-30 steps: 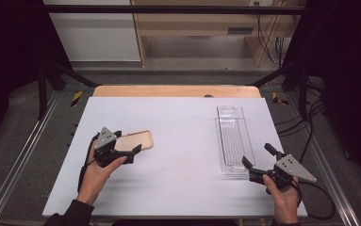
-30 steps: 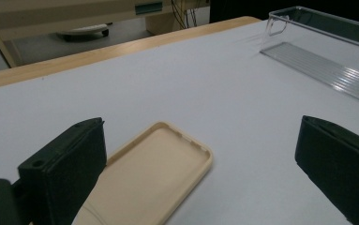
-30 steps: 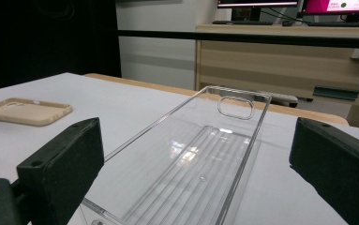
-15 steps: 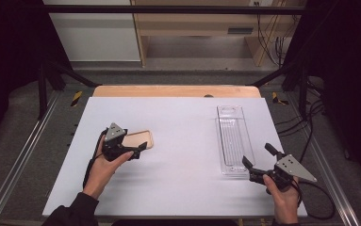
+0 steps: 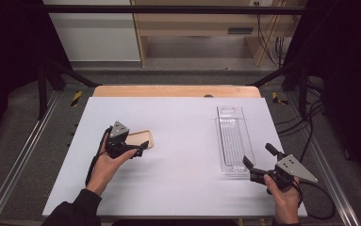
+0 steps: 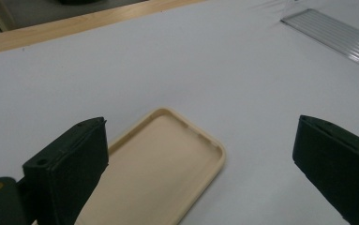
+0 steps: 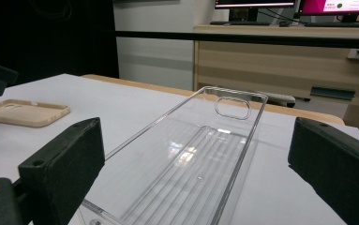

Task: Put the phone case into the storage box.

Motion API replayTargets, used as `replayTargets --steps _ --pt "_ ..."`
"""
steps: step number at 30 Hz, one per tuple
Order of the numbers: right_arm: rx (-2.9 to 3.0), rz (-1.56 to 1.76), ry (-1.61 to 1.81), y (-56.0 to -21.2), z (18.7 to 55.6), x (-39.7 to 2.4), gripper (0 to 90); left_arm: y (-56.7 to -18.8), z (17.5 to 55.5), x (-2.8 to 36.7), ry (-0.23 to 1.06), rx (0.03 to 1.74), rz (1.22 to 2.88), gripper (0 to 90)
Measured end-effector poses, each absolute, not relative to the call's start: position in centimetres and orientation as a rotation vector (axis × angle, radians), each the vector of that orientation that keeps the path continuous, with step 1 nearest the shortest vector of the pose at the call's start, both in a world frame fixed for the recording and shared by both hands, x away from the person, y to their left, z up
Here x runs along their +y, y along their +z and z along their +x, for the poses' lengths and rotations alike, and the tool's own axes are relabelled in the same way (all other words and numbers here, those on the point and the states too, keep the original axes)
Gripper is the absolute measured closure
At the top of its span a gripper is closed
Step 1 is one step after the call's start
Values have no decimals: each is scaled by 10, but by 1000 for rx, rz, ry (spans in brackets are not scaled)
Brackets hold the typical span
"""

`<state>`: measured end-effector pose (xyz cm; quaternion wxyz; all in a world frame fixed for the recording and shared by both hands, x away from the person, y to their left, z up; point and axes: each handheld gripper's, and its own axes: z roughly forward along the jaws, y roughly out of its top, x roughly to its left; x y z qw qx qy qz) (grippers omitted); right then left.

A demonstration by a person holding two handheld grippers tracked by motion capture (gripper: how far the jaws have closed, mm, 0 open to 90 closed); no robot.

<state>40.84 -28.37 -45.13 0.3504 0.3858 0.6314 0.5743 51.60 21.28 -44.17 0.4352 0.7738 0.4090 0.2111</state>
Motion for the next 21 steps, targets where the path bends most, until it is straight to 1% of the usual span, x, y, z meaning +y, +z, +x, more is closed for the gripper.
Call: replayTargets --steps 8,11,13,14,15,16,17,18,19,21 --pt "1628 1006 1489 -451 408 -285 43 -443 518 219 547 1058 1931 98" --pt "1629 1007 1489 -451 408 -284 43 -443 518 220 552 1063 1940 145" --pt "1631 1004 1484 -452 408 -284 44 -443 518 220 554 1062 1950 198" --pt "1633 1003 1485 -452 408 -284 44 -443 518 220 548 1063 1953 240" --pt "1633 1003 1485 -452 408 -284 44 -443 518 220 551 1068 1960 240" --pt "1634 1002 1482 -452 409 -284 44 -444 519 220 543 1080 1967 331" --pt "1634 1002 1482 -452 409 -283 45 -444 519 220 543 1080 1967 381" --pt "1636 1000 1482 -452 409 -283 45 -445 519 219 547 1089 1974 422" --pt "1636 1000 1482 -452 409 -283 45 -445 519 219 549 1094 1983 422" --pt "1637 996 1483 -452 409 -283 45 -446 520 220 544 1093 2003 532"
